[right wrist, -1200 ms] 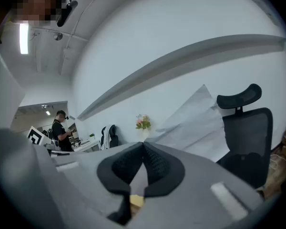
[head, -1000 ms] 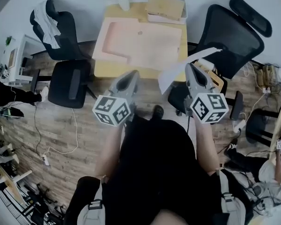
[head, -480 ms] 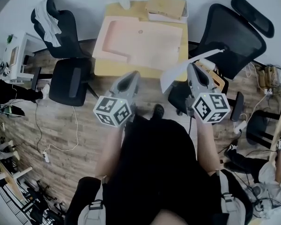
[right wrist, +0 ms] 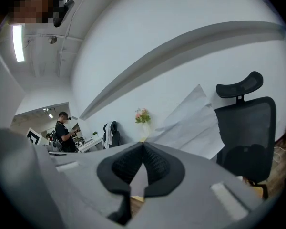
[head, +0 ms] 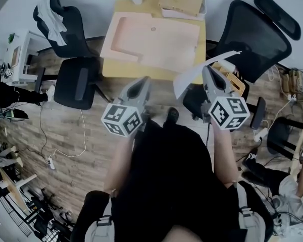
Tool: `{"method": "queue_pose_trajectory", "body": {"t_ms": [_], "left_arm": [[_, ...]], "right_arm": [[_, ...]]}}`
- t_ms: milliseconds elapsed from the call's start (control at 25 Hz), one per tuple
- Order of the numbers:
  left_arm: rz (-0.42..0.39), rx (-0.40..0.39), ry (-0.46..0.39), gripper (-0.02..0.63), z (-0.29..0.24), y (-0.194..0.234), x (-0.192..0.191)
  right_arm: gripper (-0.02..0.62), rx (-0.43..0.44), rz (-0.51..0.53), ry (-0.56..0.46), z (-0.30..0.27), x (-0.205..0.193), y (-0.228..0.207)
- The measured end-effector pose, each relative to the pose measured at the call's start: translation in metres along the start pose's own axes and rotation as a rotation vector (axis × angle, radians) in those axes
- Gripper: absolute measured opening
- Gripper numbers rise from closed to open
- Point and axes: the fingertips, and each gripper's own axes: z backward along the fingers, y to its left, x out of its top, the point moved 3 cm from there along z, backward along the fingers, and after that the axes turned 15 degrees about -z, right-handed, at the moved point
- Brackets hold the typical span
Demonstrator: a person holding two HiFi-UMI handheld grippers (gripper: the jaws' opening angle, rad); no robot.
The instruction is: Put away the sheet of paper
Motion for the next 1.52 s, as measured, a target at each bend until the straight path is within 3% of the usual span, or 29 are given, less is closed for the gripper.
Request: {"method": "queue_pose_trajectory", "body": {"t_ms": [440, 1240, 1520], "left_arm": [[0.021, -0.012, 0.027, 0.009, 0.0, 0.054, -0.004], [0.029, -0.052, -0.003, 0.009, -0.048, 0.253, 0.037], [0.021, -0.068, 0.006, 0.009, -0.053, 0.29, 0.037]], "right_arm": [[0.003, 0.005, -0.04, 0.012, -0.051, -0.005, 0.02], [0.003, 0.008, 0.017, 0.126, -0.252, -0.012, 0.102], [0.003, 0.017, 0.006, 0.136, -0.291, -0.025, 0.118]]}}
